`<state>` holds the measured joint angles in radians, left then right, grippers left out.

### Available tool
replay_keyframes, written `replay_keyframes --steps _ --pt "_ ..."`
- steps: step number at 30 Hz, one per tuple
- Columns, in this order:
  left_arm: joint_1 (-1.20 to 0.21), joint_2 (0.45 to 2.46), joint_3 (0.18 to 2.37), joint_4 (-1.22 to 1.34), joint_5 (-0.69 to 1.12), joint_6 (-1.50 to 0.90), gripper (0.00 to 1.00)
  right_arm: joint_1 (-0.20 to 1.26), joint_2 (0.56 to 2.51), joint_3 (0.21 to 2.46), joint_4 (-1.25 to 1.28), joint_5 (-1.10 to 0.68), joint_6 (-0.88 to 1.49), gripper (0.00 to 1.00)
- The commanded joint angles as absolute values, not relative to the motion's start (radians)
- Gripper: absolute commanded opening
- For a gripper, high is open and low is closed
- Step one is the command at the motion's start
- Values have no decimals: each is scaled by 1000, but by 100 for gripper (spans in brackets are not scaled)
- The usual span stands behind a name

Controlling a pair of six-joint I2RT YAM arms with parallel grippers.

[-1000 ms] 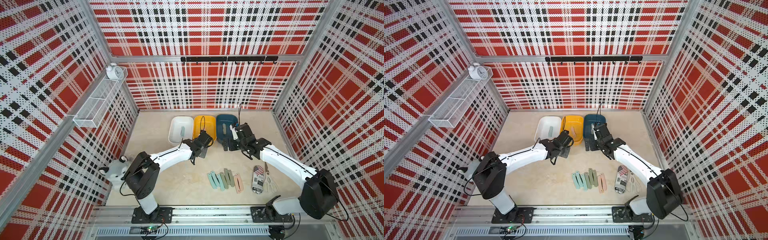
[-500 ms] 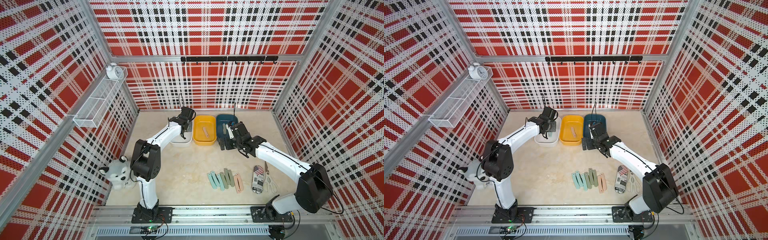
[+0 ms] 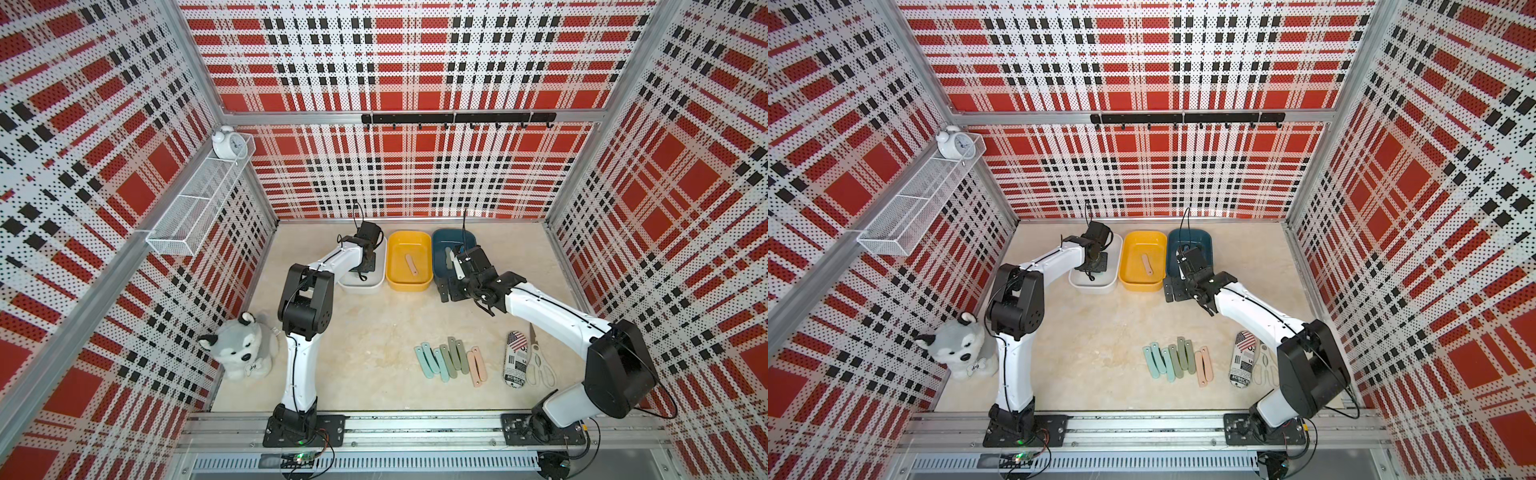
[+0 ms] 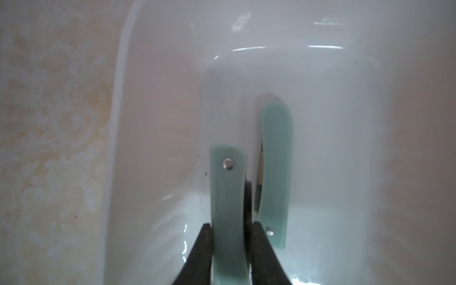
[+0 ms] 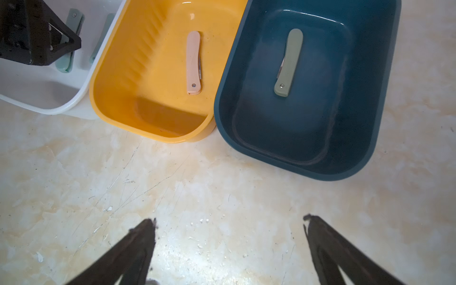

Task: Place the fruit knives into the storage box by color
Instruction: Place the fruit knife in the storage box.

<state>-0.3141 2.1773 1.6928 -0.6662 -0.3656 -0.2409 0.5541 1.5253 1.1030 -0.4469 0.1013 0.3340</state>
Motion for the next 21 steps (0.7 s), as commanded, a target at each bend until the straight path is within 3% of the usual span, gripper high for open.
replay_keyframes --steps 1,21 --pt "-304 2205 1736 -667 -356 -224 21 551 1536 1116 -424 99 331 100" --pt "-281 2277 1777 -663 -316 -211 24 551 1489 1136 -455 124 321 100"
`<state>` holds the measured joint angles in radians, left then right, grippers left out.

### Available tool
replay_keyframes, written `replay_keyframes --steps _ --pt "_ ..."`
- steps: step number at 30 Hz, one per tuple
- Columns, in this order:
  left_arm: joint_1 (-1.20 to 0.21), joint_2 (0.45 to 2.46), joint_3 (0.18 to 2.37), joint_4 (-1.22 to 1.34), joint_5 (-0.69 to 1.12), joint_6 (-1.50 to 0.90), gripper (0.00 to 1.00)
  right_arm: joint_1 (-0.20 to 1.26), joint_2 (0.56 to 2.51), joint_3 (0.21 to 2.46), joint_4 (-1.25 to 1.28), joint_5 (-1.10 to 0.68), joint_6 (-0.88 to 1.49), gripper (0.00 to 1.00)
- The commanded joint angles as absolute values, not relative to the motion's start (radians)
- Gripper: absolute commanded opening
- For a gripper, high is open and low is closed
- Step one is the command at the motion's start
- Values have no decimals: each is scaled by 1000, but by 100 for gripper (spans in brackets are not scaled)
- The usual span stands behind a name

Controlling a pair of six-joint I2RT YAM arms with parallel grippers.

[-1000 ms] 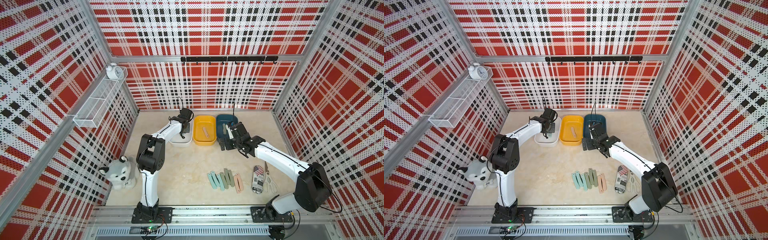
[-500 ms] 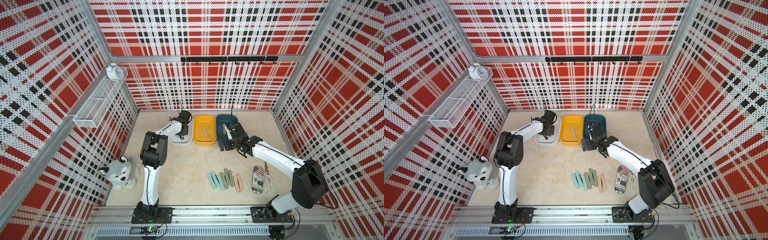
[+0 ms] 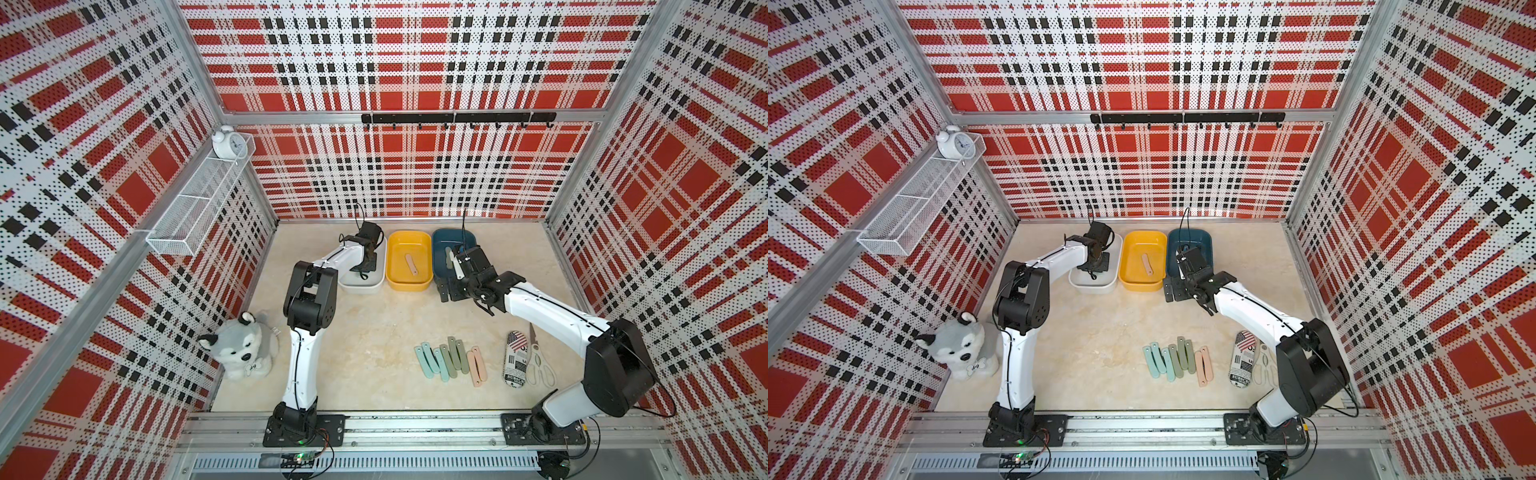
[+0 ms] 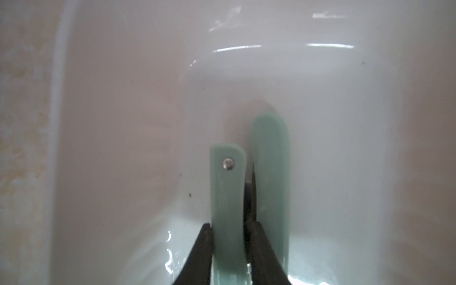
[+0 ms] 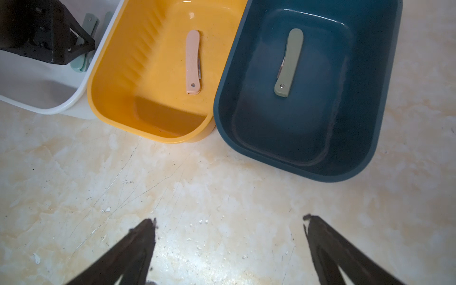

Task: Place the fruit knives into the storage box by color
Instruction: Place the fruit knife in the storage box.

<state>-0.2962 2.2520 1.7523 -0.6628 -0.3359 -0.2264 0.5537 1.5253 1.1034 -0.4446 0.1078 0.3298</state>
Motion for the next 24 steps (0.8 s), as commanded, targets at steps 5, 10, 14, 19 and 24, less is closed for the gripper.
replay_keyframes --steps 5,10,14,19,24 --pt "-282 2232 1772 -664 -311 -209 36 551 1467 1125 -461 99 317 100" --pt "-294 2160 1767 -664 -307 -224 56 552 1443 1099 -494 87 304 100" --pt "-321 2073 1736 -670 -308 -248 68 562 1403 1060 -530 84 302 100" --pt "-401 1889 1551 -633 -314 -276 86 603 1338 997 -566 98 324 98" --pt "-491 1713 1340 -595 -283 -345 98 674 1268 912 -583 94 372 90"
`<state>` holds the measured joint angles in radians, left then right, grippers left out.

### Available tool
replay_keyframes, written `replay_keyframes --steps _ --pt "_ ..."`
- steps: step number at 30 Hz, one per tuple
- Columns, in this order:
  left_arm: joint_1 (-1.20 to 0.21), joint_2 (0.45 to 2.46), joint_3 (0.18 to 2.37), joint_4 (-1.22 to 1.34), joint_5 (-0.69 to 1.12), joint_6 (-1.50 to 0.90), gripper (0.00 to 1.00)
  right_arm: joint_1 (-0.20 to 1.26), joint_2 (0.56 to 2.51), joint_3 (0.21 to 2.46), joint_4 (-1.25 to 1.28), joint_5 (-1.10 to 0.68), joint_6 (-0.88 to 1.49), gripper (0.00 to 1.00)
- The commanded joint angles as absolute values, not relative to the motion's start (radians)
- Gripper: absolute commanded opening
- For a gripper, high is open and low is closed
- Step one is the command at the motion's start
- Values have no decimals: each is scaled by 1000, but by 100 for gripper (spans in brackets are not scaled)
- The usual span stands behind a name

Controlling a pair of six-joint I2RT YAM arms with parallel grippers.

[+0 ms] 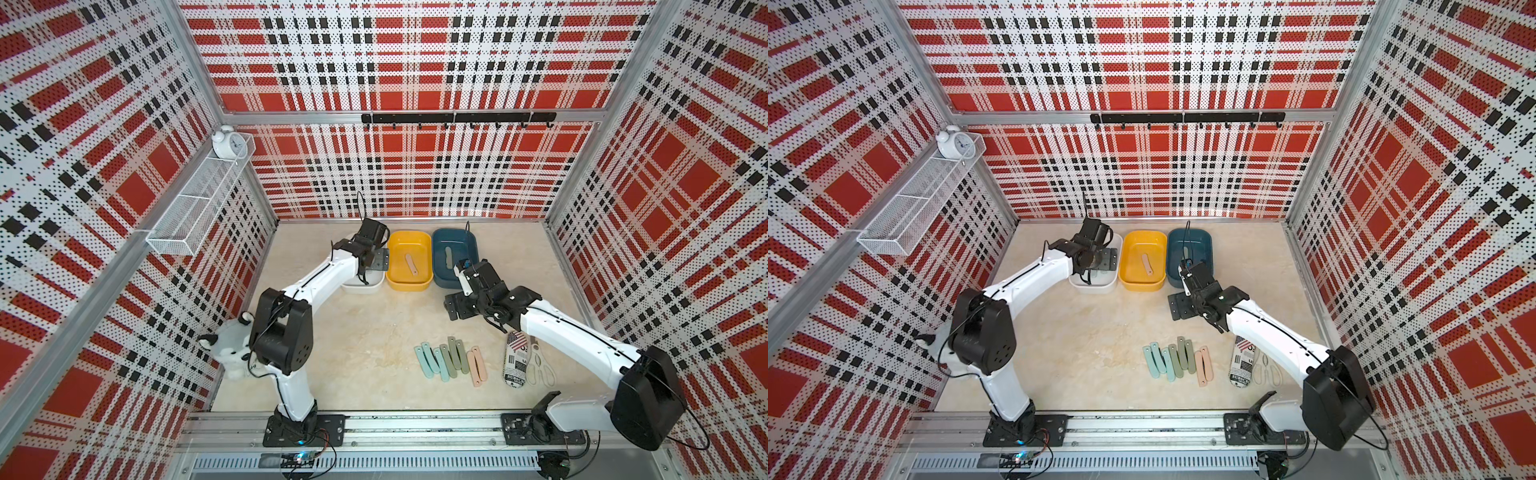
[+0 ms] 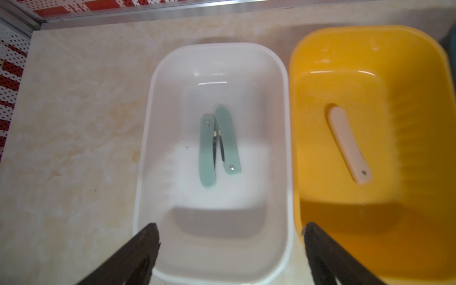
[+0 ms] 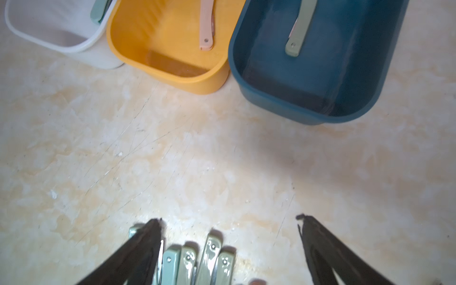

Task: Place the fruit knives into the storage box by color
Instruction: Place the fruit knife in the storage box, then pick up the fruit knife from the center of the board.

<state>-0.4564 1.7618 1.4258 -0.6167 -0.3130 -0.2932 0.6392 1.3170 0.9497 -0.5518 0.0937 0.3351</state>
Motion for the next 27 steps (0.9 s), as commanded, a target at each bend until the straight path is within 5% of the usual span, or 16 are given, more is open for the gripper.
replay_keyframes --steps 1,12,16,27 --pt "-512 1679 1293 -584 -266 -362 100 695 1256 888 -579 92 387 88" --pt "-732 1560 1105 -503 -230 -509 98 796 1164 690 -690 153 732 57" --pt "-734 1569 1119 -496 -234 -498 98 799 1134 676 -767 149 838 33" --pt "-716 1602 1126 -480 -220 -462 98 877 1148 585 -721 112 910 29"
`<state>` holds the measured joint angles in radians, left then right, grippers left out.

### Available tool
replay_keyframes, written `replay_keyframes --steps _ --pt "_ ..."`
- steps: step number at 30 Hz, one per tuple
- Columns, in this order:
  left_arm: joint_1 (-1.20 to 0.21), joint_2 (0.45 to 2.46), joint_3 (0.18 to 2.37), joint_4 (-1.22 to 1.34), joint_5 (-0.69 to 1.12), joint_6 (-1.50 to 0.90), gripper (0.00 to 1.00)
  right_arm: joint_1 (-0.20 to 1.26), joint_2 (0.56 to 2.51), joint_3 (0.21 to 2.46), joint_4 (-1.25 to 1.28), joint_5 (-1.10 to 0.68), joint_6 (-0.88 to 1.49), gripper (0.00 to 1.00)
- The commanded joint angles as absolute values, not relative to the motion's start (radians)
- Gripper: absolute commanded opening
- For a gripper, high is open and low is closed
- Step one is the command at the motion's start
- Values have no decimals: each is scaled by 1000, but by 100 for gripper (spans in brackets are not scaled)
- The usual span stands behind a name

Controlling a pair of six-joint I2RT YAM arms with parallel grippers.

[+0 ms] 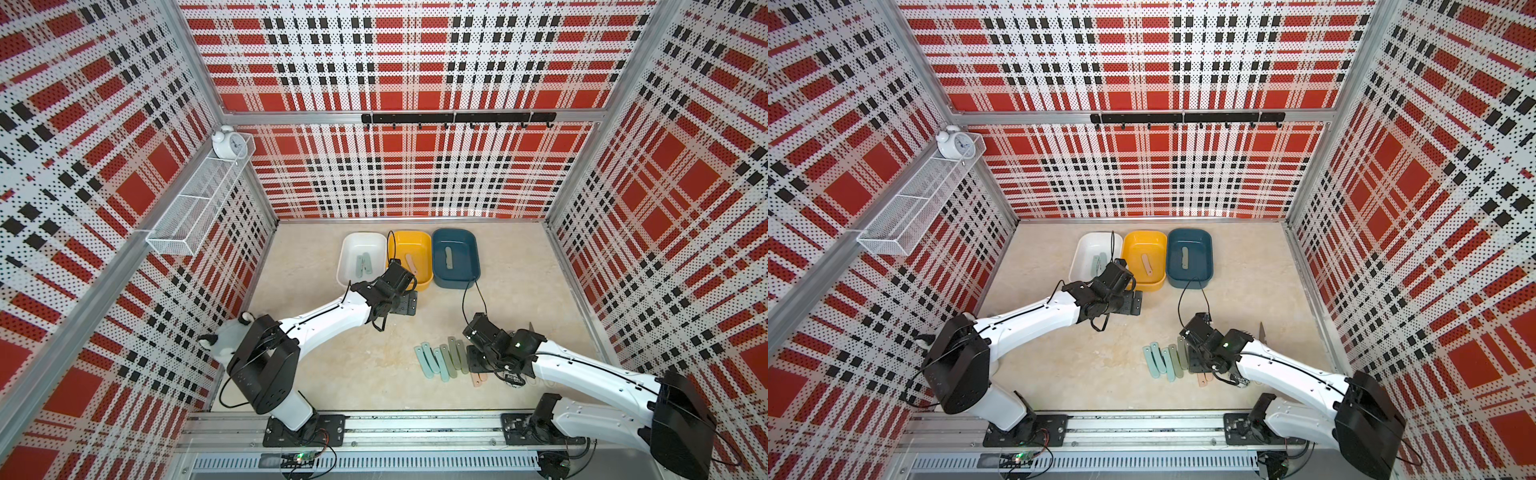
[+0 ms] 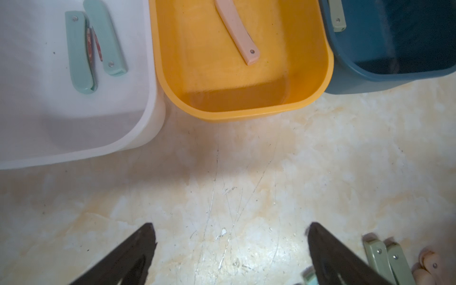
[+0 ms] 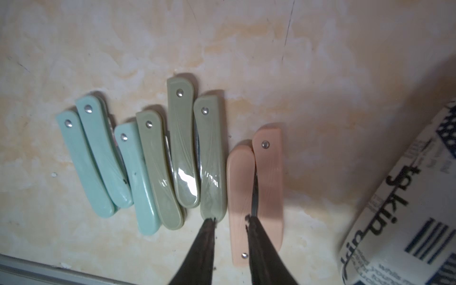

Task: Place the fruit knives into the storage box by color
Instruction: Pick up the fruit knife from the center of the board.

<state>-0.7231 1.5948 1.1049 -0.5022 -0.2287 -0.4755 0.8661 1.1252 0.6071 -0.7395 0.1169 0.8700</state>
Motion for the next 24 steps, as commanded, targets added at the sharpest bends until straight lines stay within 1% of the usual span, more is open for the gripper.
replay_keyframes --steps 1,18,24 --pt "-715 1600 1125 -480 -218 -462 98 879 1156 580 -712 113 912 28" --pt "-698 1594 1109 -468 -212 -457 98 879 1235 561 -643 127 891 25" --pt "-696 1586 1104 -465 -213 -457 98 879 1251 555 -678 155 897 26"
